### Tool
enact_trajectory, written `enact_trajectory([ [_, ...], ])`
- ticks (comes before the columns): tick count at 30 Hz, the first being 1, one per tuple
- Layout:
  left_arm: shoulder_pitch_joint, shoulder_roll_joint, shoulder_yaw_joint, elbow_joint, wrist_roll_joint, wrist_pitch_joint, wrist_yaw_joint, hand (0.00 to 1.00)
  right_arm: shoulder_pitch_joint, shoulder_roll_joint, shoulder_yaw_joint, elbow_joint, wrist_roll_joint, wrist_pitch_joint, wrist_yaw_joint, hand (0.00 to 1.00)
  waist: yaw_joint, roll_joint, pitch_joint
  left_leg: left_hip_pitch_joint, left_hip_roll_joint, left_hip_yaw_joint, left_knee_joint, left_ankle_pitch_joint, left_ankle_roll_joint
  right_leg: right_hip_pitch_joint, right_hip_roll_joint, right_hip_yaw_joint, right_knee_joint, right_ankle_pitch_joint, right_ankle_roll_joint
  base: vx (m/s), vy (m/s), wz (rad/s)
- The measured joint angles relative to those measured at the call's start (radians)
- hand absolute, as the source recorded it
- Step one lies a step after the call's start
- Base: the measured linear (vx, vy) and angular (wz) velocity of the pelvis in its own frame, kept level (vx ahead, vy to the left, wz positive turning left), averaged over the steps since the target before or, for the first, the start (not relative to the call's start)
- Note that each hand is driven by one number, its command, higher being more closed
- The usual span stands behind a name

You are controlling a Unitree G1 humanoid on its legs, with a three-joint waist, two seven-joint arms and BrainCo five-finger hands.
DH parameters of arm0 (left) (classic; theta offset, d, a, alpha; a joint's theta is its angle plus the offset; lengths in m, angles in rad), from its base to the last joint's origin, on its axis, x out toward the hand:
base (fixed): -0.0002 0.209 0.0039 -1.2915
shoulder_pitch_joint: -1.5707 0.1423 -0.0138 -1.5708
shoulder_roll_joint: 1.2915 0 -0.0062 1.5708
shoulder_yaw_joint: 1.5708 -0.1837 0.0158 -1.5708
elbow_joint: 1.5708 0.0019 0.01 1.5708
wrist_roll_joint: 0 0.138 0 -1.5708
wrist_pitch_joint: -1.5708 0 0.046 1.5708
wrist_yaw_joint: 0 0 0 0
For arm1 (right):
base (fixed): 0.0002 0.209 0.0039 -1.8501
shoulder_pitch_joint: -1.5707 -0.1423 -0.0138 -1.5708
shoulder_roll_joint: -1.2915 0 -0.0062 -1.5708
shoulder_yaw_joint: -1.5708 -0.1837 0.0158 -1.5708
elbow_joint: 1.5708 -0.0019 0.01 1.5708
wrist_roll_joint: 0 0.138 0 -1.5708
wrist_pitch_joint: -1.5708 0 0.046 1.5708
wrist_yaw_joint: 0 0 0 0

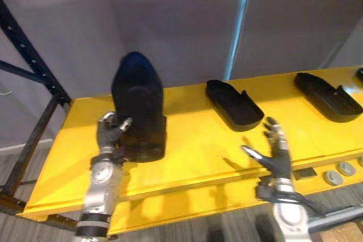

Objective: Walk over and take plastic housings, then place them on the shelf

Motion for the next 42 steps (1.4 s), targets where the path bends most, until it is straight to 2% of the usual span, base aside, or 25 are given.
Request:
enact_trajectory([
  [3, -0.088, 0.065, 0.0, 0.081, -0.004, 0.019, -0.003, 1.0, 0.052, -0.002, -0.005, -0.012, 0.021, -0.002, 0.001, 0.0, -0.015, -0.001, 0.001, 0.011, -0.003, 0.014, -0.023, 0.01, -0.002, -0.009, 0.003, 0.015, 0.0, 0.001, 0.0, -0.01, 0.007, -0.13],
  [7, -0.179, 0.154, -0.007, 0.175, -0.01, 0.037, -0.008, 1.0, 0.115, 0.017, -0.005, -0.013, 0.027, -0.005, 0.009, 0.0, -0.017, -0.001, 0.015, -0.013, -0.004, 0.029, -0.025, 0.012, 0.0, -0.045, 0.004, 0.032, 0.0, 0.004, -0.004, -0.03, 0.005, -0.13],
  [10, -0.289, 0.243, -0.025, 0.315, -0.009, 0.041, -0.012, 1.0, 0.147, 0.02, -0.004, -0.013, 0.027, -0.006, 0.022, 0.0, -0.017, -0.001, 0.058, -0.031, -0.004, 0.034, -0.023, 0.014, 0.002, -0.068, 0.006, 0.042, 0.003, 0.007, -0.006, -0.03, -0.005, -0.06],
  [12, -0.404, 0.347, -0.098, 0.466, -0.008, 0.046, -0.017, 1.0, 0.15, 0.023, 0.011, -0.013, 0.028, -0.009, 0.033, 0.0, -0.018, -0.003, 0.088, -0.074, -0.004, 0.037, -0.013, 0.017, 0.004, -0.112, 0.005, 0.051, 0.001, 0.017, -0.01, -0.04, -0.006, -0.07],
  [14, -0.506, 0.402, -0.141, 0.593, -0.007, 0.058, -0.032, 1.0, 0.145, 0.023, 0.042, -0.013, 0.029, -0.012, 0.042, 0.0, -0.019, -0.008, 0.132, -0.096, -0.003, 0.037, -0.012, 0.022, 0.007, -0.132, 0.006, 0.053, -0.003, 0.025, -0.01, -0.01, -0.003, -0.02],
  [16, -0.537, 0.432, -0.166, 0.654, -0.008, 0.068, -0.036, 1.0, 0.147, 0.023, 0.075, -0.013, 0.029, -0.012, 0.051, 0.0, -0.027, -0.011, 0.146, -0.113, -0.002, 0.036, -0.011, 0.023, 0.007, -0.146, 0.008, 0.052, -0.004, 0.026, -0.01, 0.0, 0.0, 0.0],
  [20, -0.552, 0.457, -0.169, 0.76, -0.009, 0.097, -0.039, 1.0, 0.159, 0.024, 0.102, -0.021, 0.027, -0.036, 0.049, 0.0, -0.039, -0.024, 0.181, -0.122, -0.001, 0.031, -0.01, 0.023, 0.007, -0.156, 0.008, 0.062, -0.005, 0.026, -0.01, 0.03, 0.011, -0.01],
  [28, -0.552, 0.494, -0.165, 0.777, -0.005, 0.114, -0.08, 1.0, 0.177, 0.022, 0.132, -0.039, 0.025, -0.043, 0.051, 0.0, -0.037, -0.023, 0.196, -0.128, 0.007, 0.025, 0.011, 0.023, 0.007, -0.155, 0.012, 0.079, -0.008, 0.026, -0.01, 0.0, 0.001, -0.01],
  [37, -0.517, 0.521, -0.164, 0.775, 0.13, 0.115, -0.146, 1.0, 0.177, 0.022, 0.145, -0.031, 0.026, -0.055, 0.075, 0.0, -0.029, -0.015, 0.201, -0.127, 0.019, 0.022, 0.015, 0.023, 0.007, -0.149, 0.025, 0.081, -0.017, 0.028, -0.011, -0.05, 0.0, -0.01],
  [38, -0.504, 0.525, -0.162, 0.771, 0.135, 0.115, -0.148, 0.0, 0.179, 0.022, 0.148, -0.03, 0.026, -0.055, 0.075, 0.0, -0.029, -0.014, 0.202, -0.123, 0.019, 0.022, 0.015, 0.023, 0.007, -0.145, 0.025, 0.081, -0.018, 0.028, -0.011, 0.0, 0.0, 0.0],
  [42, -0.465, 0.528, -0.138, 0.742, 0.136, 0.118, -0.147, 0.0, 0.179, 0.022, 0.151, -0.012, 0.024, -0.072, 0.079, 0.0, -0.029, -0.014, 0.202, -0.116, 0.02, 0.022, 0.016, 0.023, 0.007, -0.137, 0.026, 0.081, -0.019, 0.028, -0.011, 0.0, 0.0, 0.0],
])
